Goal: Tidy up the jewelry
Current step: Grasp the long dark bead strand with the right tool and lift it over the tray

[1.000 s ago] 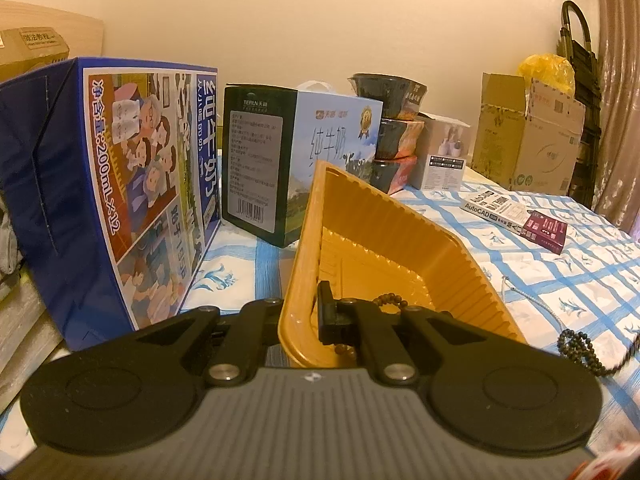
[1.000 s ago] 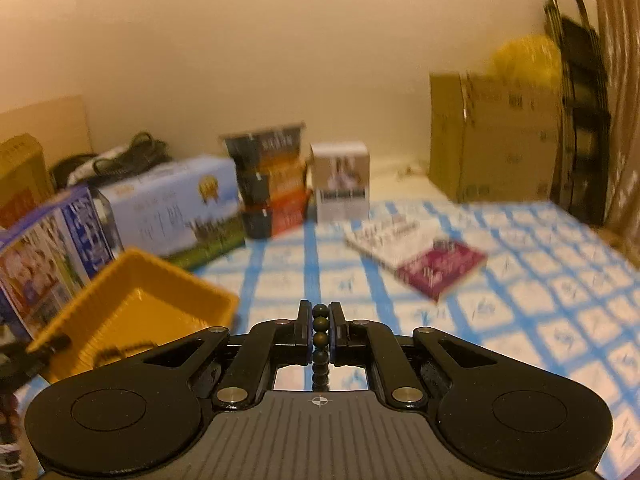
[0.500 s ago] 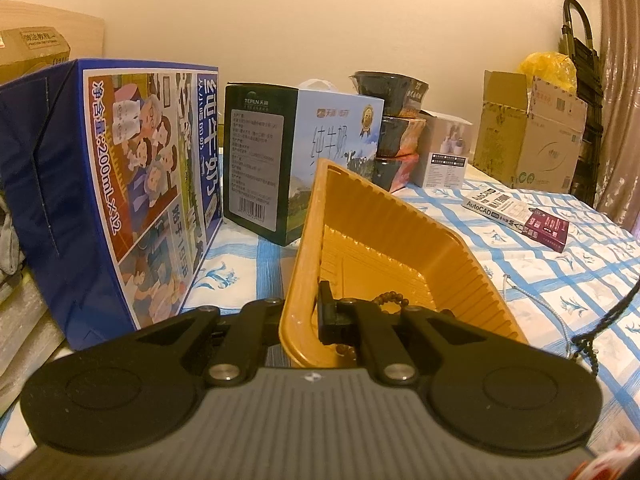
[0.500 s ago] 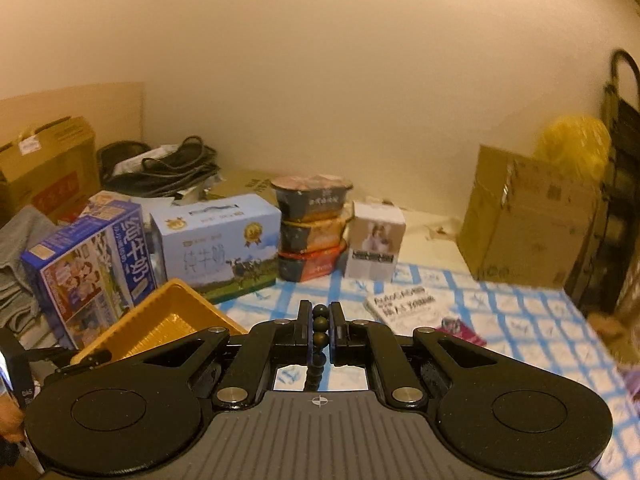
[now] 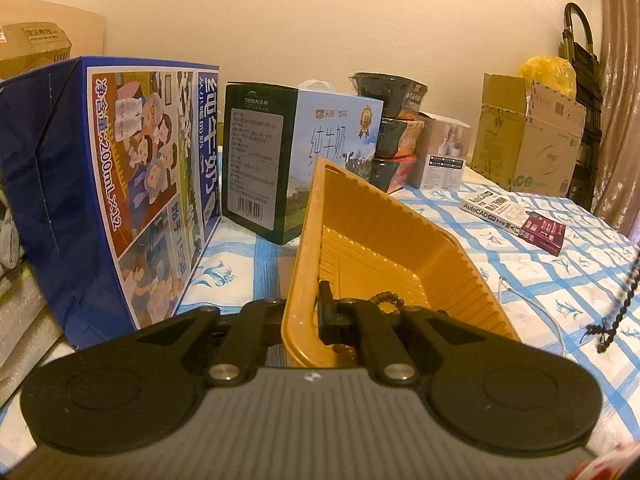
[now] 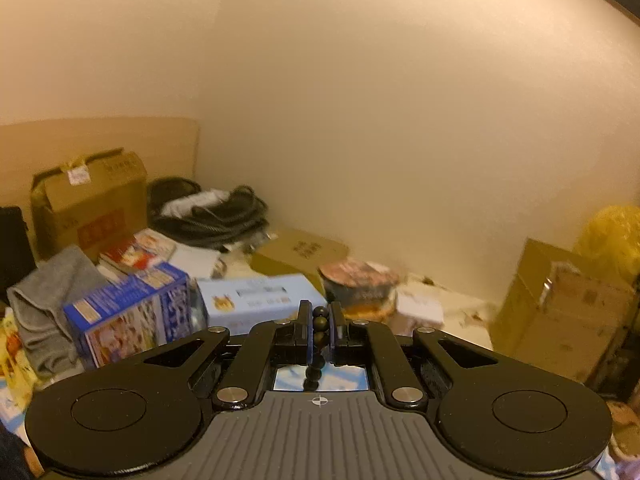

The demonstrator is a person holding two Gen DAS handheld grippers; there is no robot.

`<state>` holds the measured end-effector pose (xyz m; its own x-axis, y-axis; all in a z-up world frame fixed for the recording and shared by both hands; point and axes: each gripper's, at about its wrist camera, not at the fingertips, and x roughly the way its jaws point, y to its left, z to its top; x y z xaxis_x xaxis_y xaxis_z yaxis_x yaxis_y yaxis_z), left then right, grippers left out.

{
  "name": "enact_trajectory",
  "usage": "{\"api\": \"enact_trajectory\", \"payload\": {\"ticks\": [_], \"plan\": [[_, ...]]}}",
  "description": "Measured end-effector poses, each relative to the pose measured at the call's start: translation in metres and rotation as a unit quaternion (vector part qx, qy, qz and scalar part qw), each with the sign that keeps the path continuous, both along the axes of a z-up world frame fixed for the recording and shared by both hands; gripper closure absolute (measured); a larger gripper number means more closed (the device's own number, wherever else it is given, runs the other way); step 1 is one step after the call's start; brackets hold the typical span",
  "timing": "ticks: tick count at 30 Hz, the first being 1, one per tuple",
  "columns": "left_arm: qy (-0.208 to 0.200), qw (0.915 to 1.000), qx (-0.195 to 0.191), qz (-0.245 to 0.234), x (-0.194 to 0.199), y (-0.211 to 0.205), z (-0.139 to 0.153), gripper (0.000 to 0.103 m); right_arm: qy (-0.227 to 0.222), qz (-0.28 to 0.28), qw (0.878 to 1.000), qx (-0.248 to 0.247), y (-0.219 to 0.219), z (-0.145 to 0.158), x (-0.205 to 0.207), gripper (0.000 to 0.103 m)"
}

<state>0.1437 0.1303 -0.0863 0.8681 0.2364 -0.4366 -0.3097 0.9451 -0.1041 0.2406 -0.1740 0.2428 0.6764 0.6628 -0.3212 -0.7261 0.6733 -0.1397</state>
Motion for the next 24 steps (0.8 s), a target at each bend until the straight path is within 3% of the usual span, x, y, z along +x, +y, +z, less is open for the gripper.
{"api": "enact_trajectory", "payload": {"ticks": [14,24], "plan": [[0.0,1.0,-0.002,0.0,-0.001,-0.001,0.0,0.097,0.008,0.071,0.995,0.069,0.067,0.015,0.015,0.096],[0.0,1.0,-0.005,0.0,-0.002,0.0,-0.001,0.097,0.077,0.105,0.991,0.037,0.134,-0.037,0.027,0.096]]}}
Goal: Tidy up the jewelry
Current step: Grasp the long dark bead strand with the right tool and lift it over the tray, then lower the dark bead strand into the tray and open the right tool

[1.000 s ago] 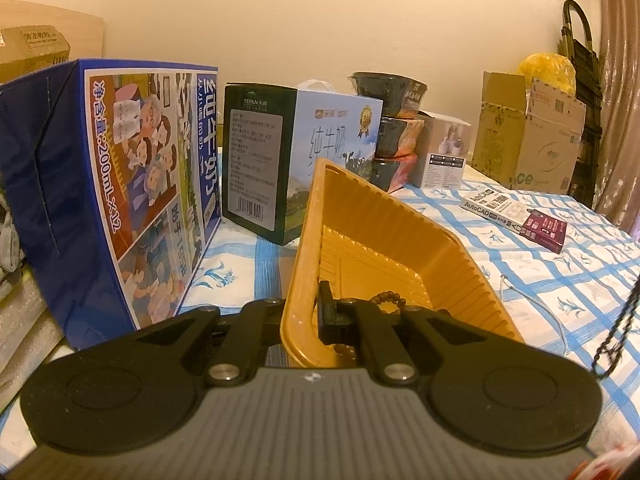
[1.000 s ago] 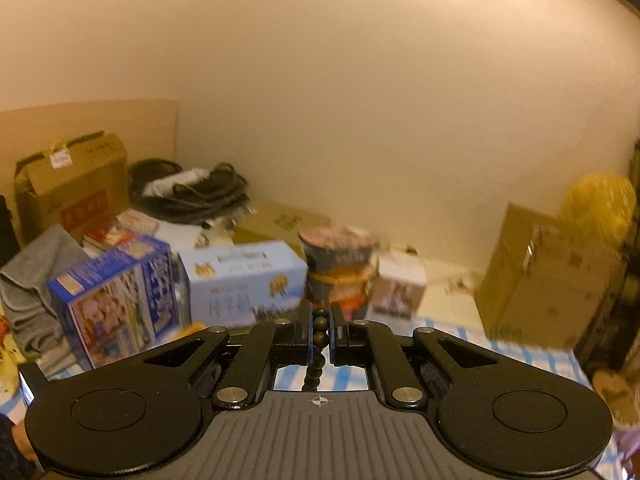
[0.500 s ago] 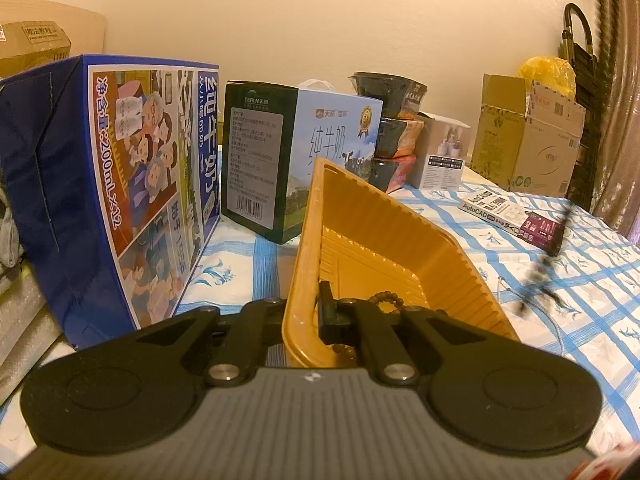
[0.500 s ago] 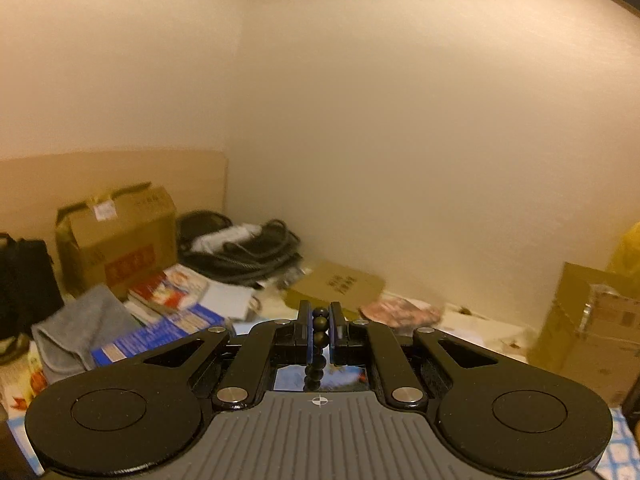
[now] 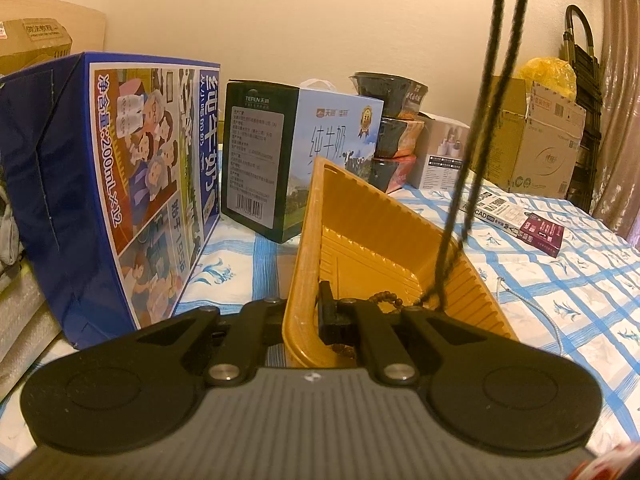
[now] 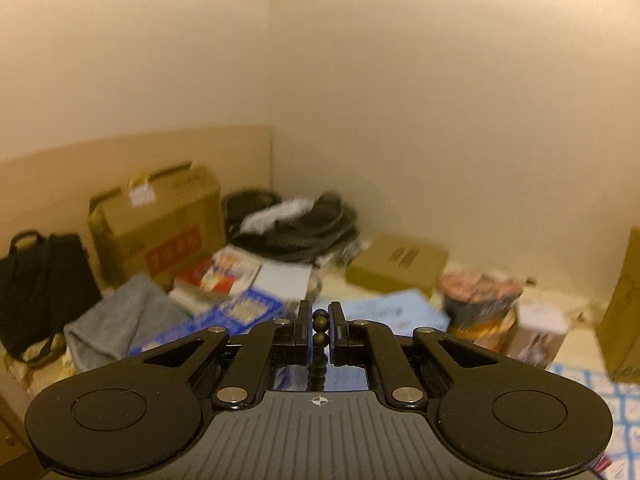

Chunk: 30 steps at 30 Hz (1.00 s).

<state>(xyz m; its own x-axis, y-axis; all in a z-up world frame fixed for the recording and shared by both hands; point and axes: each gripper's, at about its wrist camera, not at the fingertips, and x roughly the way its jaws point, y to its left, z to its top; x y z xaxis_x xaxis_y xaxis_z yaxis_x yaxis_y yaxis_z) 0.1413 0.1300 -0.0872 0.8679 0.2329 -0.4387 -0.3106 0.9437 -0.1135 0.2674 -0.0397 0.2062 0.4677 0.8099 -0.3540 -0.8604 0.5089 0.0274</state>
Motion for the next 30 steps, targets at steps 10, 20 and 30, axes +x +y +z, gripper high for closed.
{"api": "enact_trajectory", "payload": {"ticks": [10,20,30], "plan": [[-0.001,1.0,-0.005,0.001,0.0,0.001,-0.001,0.097,0.119,0.0,0.991,-0.059,0.02,-0.1,0.013,0.096],[0.0,1.0,-0.006,0.001,-0.001,0.002,-0.002,0.097,0.111,0.002,0.994,0.002,0.018,-0.103,0.02,0.096],[0.0,1.0,-0.008,0.001,-0.001,0.002,-0.002,0.097,0.143,-0.02,0.988,0.045,0.005,-0.125,0.028,0.096]]}}
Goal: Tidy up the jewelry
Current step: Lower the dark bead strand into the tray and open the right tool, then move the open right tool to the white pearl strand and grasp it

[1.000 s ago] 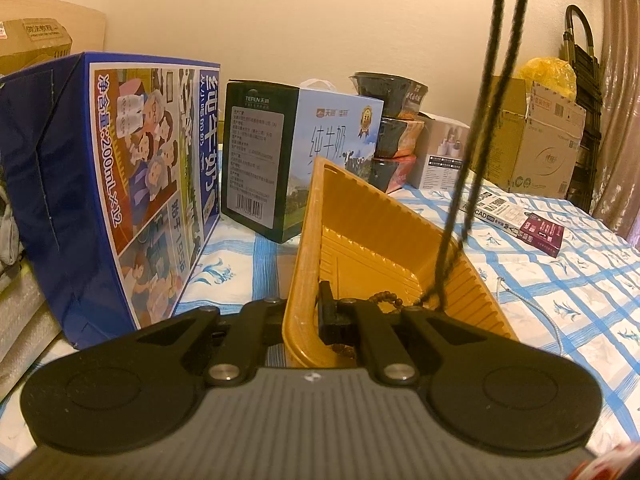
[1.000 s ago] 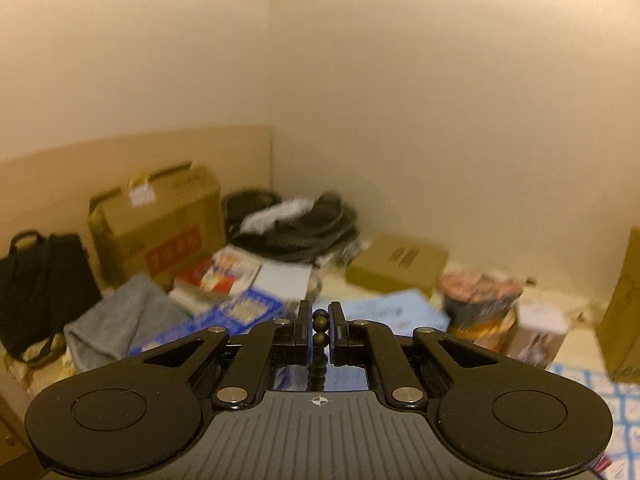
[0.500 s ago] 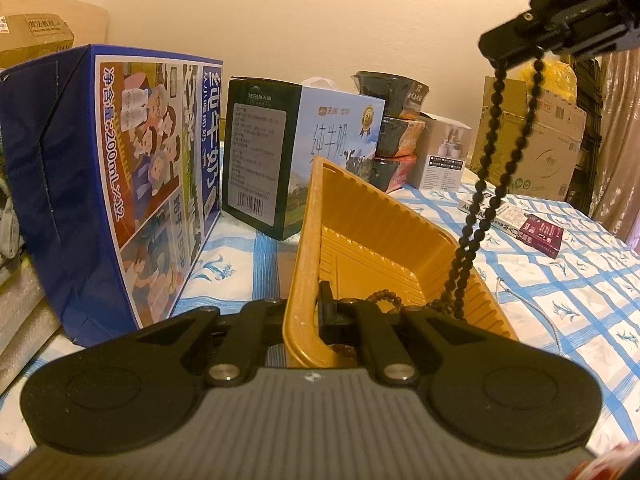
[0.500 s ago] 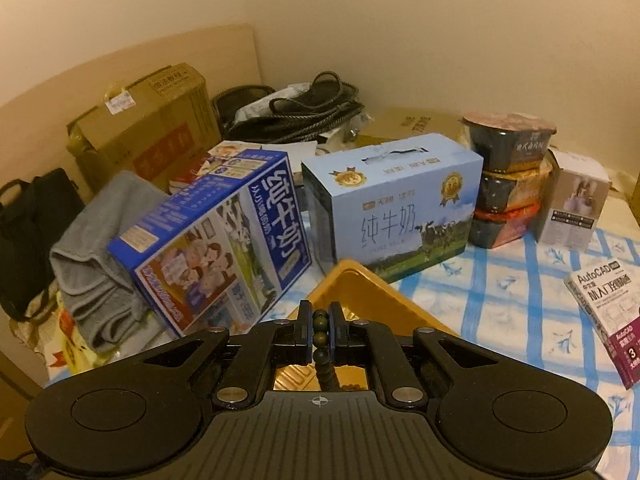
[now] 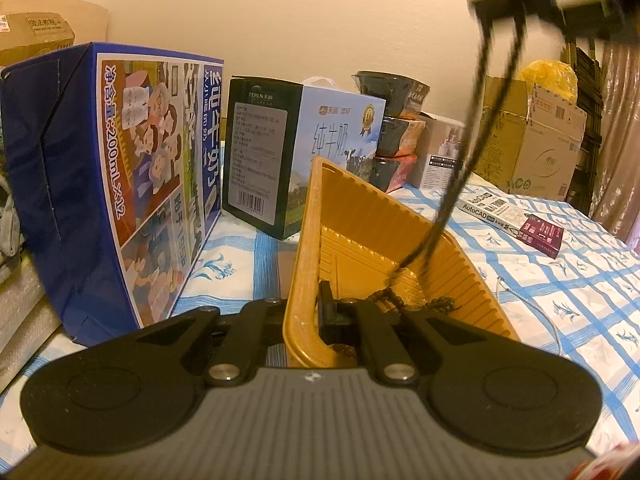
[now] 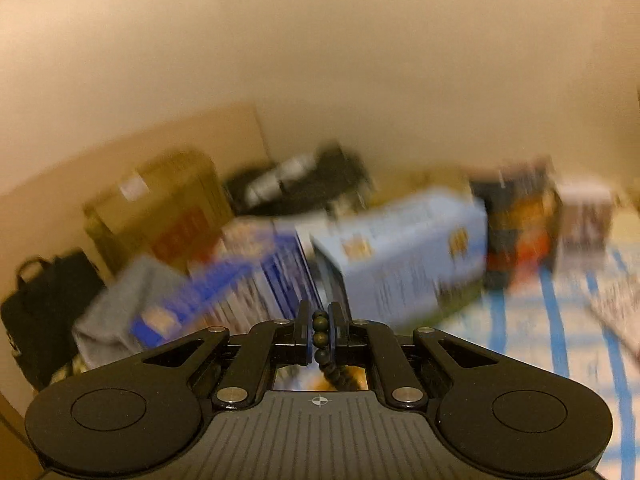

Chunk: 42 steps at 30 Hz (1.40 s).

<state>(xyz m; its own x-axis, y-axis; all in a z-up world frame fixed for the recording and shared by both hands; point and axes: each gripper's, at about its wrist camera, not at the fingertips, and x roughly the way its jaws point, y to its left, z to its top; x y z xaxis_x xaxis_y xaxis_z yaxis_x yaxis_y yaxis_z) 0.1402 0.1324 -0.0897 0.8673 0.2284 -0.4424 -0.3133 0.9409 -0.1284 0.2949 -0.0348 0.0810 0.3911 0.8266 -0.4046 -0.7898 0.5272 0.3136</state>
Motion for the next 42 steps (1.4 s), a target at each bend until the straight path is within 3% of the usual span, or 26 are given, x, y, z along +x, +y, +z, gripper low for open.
{"api": "enact_trajectory", "payload": {"ticks": [5,9,13,17,19,20,22,23,24,32,42], "plan": [[0.001,1.0,-0.001,-0.001,0.0,0.002,0.0,0.097,0.083,-0.012,0.995,-0.06,-0.004,-0.071,0.0,0.096],[0.002,1.0,0.001,-0.002,0.0,0.002,-0.001,0.097,0.108,-0.02,0.988,-0.109,-0.002,-0.108,-0.001,0.096],[0.003,1.0,0.002,-0.002,0.0,0.001,-0.001,0.097,0.099,-0.018,0.987,-0.121,0.005,-0.113,-0.002,0.096],[0.003,1.0,0.002,-0.003,0.001,0.001,-0.001,0.097,0.074,0.001,0.996,-0.053,0.004,-0.097,-0.008,0.096],[0.003,1.0,0.003,-0.003,0.001,0.001,-0.001,0.097,0.063,-0.001,0.997,-0.048,0.003,-0.096,-0.011,0.096],[0.003,1.0,0.003,-0.003,0.001,0.002,-0.001,0.097,0.07,0.0,0.996,-0.06,0.004,-0.1,-0.011,0.094],[0.004,1.0,0.003,-0.004,0.001,0.002,-0.001,0.097,0.091,-0.004,0.991,-0.101,0.009,-0.114,-0.011,0.077],[0.004,1.0,0.003,-0.004,0.001,0.002,-0.001,0.097,0.094,-0.008,0.988,-0.118,0.01,-0.121,-0.012,0.057],[0.004,1.0,0.003,-0.003,0.001,0.002,-0.002,0.097,0.093,-0.013,0.987,-0.129,0.01,-0.128,-0.014,0.046],[0.007,1.0,0.004,-0.002,0.002,0.003,-0.003,0.097,0.117,-0.038,0.983,-0.139,-0.014,-0.147,-0.022,0.038],[0.011,0.9999,0.009,-0.002,0.002,0.003,-0.003,0.097,0.128,-0.092,0.98,-0.124,-0.062,-0.153,-0.043,0.037]]}}
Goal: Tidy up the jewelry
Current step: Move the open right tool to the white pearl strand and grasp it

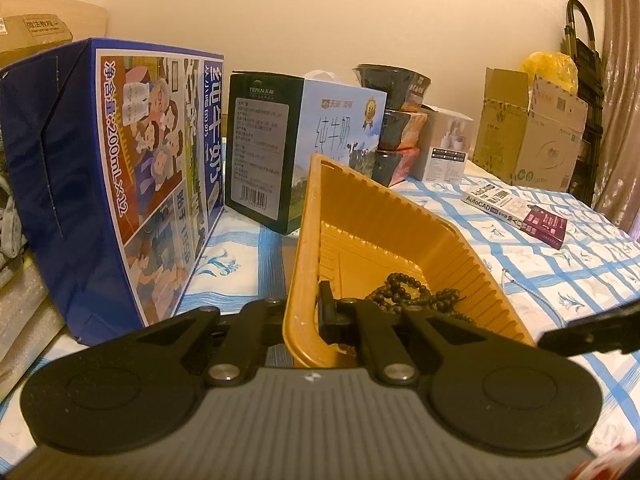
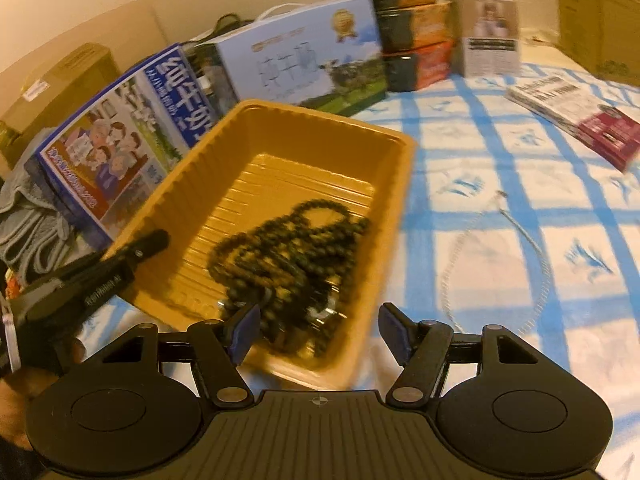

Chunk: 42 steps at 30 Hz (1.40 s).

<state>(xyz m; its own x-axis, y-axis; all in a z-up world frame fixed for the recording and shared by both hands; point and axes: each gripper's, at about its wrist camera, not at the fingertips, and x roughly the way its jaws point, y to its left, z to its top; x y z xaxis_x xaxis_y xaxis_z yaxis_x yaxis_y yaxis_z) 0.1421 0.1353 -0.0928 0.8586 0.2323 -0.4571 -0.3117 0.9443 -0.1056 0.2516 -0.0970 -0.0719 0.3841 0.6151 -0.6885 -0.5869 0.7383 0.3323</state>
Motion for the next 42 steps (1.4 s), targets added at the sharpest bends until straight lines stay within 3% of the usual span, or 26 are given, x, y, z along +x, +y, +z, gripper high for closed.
{"api": "enact_trajectory", "payload": {"ticks": [8,15,18,37,42], "plan": [[0.004,1.0,0.004,0.001,0.001,-0.001,0.0,0.097,-0.014,-0.055,0.998,-0.012,-0.046,-0.009,0.002,0.037],[0.006,0.9999,0.009,0.0,0.001,-0.002,0.001,0.097,-0.051,-0.044,0.997,-0.046,-0.06,-0.029,0.012,0.039],[0.007,0.9999,0.01,0.0,0.001,-0.002,0.001,0.097,-0.065,-0.023,0.996,-0.06,-0.057,-0.039,0.016,0.051],[0.011,0.9998,0.015,-0.001,0.003,-0.002,0.001,0.097,-0.088,0.036,0.99,-0.109,-0.027,-0.075,0.043,0.071],[0.011,0.9998,0.015,-0.001,0.003,-0.002,0.001,0.097,-0.095,0.05,0.988,-0.11,-0.022,-0.077,0.046,0.083]]}}
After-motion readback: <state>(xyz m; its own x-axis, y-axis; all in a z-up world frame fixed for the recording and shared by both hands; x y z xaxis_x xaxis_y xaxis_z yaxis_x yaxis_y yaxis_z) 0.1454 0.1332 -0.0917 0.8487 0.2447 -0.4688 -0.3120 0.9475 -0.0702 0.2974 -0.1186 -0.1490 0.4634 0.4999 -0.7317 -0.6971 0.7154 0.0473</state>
